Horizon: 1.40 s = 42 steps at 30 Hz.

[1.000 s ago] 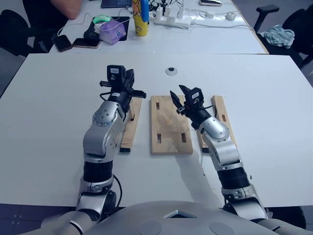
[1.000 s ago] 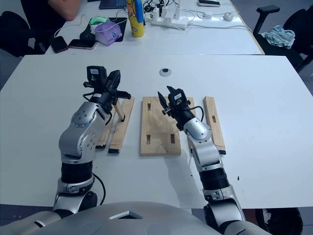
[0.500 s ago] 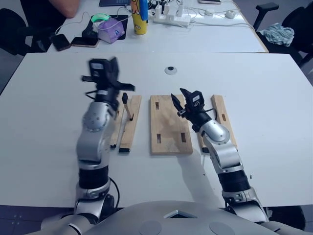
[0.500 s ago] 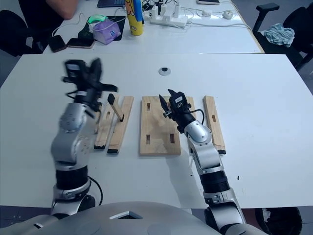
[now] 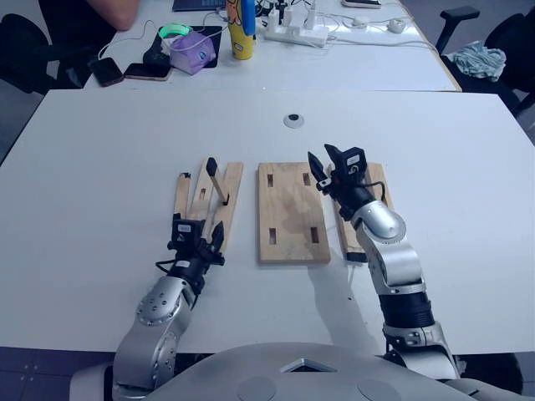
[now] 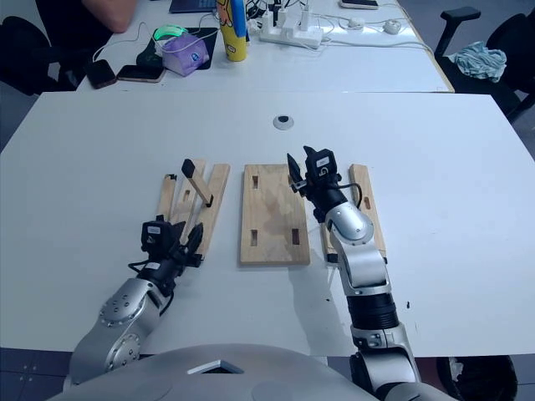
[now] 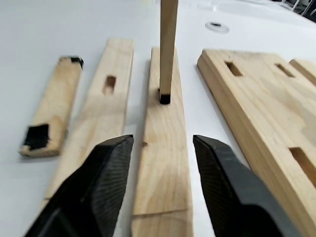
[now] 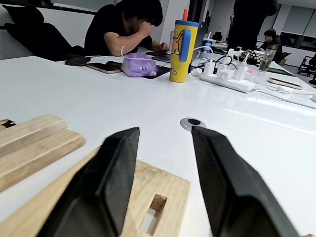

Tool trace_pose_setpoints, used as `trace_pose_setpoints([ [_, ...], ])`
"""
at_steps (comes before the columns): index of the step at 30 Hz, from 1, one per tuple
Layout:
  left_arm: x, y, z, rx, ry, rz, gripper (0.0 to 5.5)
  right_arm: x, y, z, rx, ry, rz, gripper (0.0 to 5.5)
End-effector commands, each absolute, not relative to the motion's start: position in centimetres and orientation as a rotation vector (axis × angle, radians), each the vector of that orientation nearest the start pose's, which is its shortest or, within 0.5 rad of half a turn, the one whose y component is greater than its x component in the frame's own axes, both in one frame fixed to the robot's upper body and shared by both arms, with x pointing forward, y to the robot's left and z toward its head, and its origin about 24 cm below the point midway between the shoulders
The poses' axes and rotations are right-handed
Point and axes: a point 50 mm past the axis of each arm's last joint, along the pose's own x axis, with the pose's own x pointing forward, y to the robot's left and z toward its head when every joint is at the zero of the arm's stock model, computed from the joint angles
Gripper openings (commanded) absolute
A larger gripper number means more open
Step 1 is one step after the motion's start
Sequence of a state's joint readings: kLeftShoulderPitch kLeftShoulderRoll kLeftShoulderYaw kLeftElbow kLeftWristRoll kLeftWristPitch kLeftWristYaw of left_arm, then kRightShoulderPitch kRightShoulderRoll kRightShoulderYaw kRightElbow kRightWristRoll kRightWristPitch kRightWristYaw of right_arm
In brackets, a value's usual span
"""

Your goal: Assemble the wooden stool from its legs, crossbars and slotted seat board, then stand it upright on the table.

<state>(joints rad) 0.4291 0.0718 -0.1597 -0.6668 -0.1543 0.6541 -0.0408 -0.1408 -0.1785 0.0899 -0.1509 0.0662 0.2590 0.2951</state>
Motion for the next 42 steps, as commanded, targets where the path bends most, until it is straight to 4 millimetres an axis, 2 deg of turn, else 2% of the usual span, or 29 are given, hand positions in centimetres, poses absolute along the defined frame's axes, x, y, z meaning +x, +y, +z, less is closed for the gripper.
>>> trace_pose_setpoints([
  [1, 17.6, 12.3, 4.2, -0.137, 0.423, -0.130, 2.84, 27.8, -12.5, 9.2, -0.135, -0.003, 0.477, 1.96],
  [5, 18.5, 12.0, 4.0, -0.128, 0.428, -0.077, 2.98, 28.1, -12.4, 9.4, -0.141, -0.004, 0.504, 1.96],
  [13, 18.4, 11.7, 2.2, -0.097, 0.557, -0.070, 2.98, 28.4, -12.1, 9.6, -0.137, -0.009, 0.519, 1.96],
  [16, 18.4, 11.7, 1.8, -0.145, 0.591, -0.063, 2.98, 28.5, -12.1, 9.8, -0.133, -0.016, 0.512, 1.96],
  [22, 19.6, 12.2, 2.1, -0.109, 0.563, -0.089, 2.10, 28.6, -12.3, 9.6, -0.080, -0.004, 0.476, 1.96],
  [26, 20.8, 12.5, 2.8, -0.098, 0.523, -0.124, 2.06, 29.0, -12.8, 9.3, 0.028, 0.038, 0.423, 1.96],
  [27, 21.1, 12.5, 3.2, -0.091, 0.495, -0.140, 2.06, 29.2, -13.0, 9.4, 0.060, 0.046, 0.411, 1.96],
  [29, 22.7, 12.3, 5.4, -0.057, 0.349, -0.203, 2.06, 29.5, -13.4, 9.7, 0.114, 0.055, 0.390, 1.96],
  [33, 25.9, 12.9, 11.0, -0.036, 0.063, -0.404, 2.06, 30.2, -14.4, 10.4, 0.211, 0.084, 0.423, 1.96],
  [35, 26.7, 13.9, 12.2, -0.079, 0.055, -0.553, 2.06, 30.0, -14.9, 11.3, 0.350, 0.079, 0.528, 2.20],
  [42, 26.8, 15.0, 15.1, -0.287, 0.070, -0.951, 2.06, 29.8, -16.7, 14.3, 0.748, 0.081, 0.819, 3.16],
])
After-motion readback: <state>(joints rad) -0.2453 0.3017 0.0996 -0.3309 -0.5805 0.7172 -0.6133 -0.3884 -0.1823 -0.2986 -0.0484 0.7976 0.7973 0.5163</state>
